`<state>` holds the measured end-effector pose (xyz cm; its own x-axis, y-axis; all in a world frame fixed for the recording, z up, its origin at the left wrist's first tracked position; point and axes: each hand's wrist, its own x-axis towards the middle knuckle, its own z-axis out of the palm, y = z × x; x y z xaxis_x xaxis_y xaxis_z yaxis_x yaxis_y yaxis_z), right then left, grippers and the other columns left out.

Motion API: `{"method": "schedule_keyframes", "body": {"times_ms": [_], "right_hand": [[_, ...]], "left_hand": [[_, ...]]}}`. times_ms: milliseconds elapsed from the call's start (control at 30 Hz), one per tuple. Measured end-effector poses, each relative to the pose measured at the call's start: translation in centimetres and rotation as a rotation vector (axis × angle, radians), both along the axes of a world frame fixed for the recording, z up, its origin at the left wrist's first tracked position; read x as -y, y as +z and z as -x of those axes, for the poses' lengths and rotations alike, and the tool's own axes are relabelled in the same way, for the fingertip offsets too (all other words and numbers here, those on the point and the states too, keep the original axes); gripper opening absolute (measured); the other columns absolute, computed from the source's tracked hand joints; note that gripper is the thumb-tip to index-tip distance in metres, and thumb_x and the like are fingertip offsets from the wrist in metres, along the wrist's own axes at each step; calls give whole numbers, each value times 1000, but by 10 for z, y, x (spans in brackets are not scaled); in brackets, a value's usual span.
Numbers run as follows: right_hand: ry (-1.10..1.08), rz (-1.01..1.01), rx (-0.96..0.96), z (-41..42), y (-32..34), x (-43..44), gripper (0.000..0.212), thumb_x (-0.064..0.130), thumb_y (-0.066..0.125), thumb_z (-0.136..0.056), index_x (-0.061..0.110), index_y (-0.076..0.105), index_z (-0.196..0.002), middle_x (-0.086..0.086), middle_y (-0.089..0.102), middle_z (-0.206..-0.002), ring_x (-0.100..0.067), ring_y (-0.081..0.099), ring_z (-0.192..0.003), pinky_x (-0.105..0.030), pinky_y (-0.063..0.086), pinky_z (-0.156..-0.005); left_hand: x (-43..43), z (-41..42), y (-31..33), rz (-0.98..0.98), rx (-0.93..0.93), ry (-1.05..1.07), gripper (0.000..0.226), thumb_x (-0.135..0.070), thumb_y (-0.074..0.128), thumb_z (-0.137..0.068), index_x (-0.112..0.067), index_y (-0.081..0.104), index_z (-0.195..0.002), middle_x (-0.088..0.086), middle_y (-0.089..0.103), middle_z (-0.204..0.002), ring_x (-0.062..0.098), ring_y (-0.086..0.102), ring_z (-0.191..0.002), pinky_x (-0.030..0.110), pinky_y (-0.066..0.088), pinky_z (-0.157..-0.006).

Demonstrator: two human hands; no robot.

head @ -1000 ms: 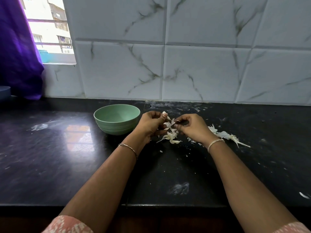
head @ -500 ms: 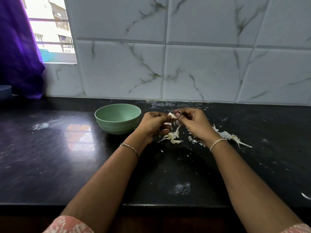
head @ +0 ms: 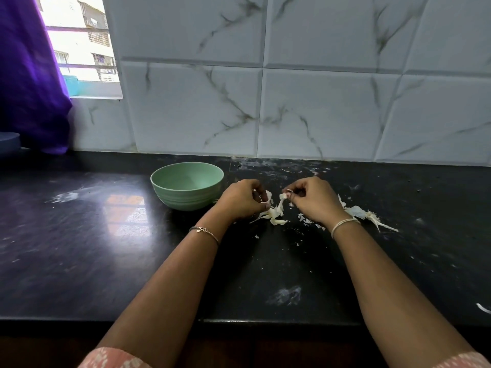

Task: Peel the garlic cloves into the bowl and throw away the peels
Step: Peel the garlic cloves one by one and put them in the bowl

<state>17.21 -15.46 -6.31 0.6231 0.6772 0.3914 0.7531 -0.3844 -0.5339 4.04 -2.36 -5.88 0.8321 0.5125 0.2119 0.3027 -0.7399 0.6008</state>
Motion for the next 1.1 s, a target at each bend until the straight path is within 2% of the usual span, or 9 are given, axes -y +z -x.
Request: {"method": "schedule_keyframes", "body": {"times_ms": [133, 267, 467, 667, 767, 833, 933, 1000, 1100], "right_hand": [[-14, 109, -2, 3, -1, 0, 10, 20, 73, -83, 27, 69, -88, 10, 69, -84, -12, 65, -82, -32, 54, -80], [-7, 166, 20, 4, -1, 1, 11, 20, 71, -83, 28, 63, -83, 9, 64, -82, -13, 62, -81, -30, 51, -75], [7, 255, 28, 5, -3, 0, 11, 19, 69, -84, 29, 65, -83, 13, 61, -80, -13, 61, -85, -32, 52, -79], [34, 111, 53, 6, -2, -1, 21, 5, 57, -89, 22, 67, -93, 7, 66, -94, -12, 61, -87, -28, 49, -79], [78, 22, -21, 6, 0, -2, 21, 5, 54, -93, 21, 68, -97, 6, 69, -95, -12, 64, -89, -29, 52, -82], [128, -45, -155, 8, 1, -3, 16, 9, 57, -94, 20, 68, -99, 3, 70, -94, -11, 65, -88, -23, 52, -79], [196, -104, -320, 13, 4, -4, 14, 15, 59, -96, 14, 69, -107, -2, 71, -99, -8, 63, -88, -11, 46, -71], [231, -119, -410, 14, 5, -4, 19, 18, 58, -97, 12, 68, -111, -3, 70, -104, -8, 61, -91, -12, 45, -71], [299, -167, -532, 16, 4, -5, 21, 18, 61, -95, 9, 67, -112, -6, 68, -95, -9, 60, -82, -14, 45, -64]], "left_hand": [[-1, 1, -3, -108, -98, -70, 15, -29, 80, -76, -28, 68, -85, -4, 67, -92, 13, 62, -91, 29, 51, -86], [-2, 2, -7, -185, -121, -18, 14, -33, 78, -77, -29, 68, -87, -8, 64, -86, 15, 63, -89, 32, 53, -82], [0, 2, -7, -313, -109, 63, 9, -30, 70, -85, -31, 69, -95, -5, 67, -106, 19, 62, -100, 32, 50, -78], [-4, 0, -11, -395, -133, 78, 15, -24, 56, -93, -24, 62, -107, 3, 63, -115, 26, 60, -104, 32, 44, -74], [-8, -1, -11, -307, -115, 71, 16, -26, 57, -94, -20, 61, -109, 4, 65, -115, 26, 59, -105, 36, 49, -81], [-10, -2, -9, -201, -87, 44, 13, -24, 60, -94, -18, 62, -104, 5, 67, -110, 24, 60, -102, 37, 50, -85], [-9, -4, -4, 47, 8, 3, 3, -17, 59, -95, -17, 59, -92, 4, 67, -83, 16, 61, -73, 24, 48, -65], [-7, -3, -2, 268, 68, -19, 9, -14, 58, -96, -14, 57, -87, 3, 61, -69, 13, 55, -57, 18, 45, -48], [-5, -1, -1, 470, 114, -52, 17, -12, 58, -97, -14, 56, -80, 6, 57, -67, 13, 51, -56, 20, 44, -47]]}}
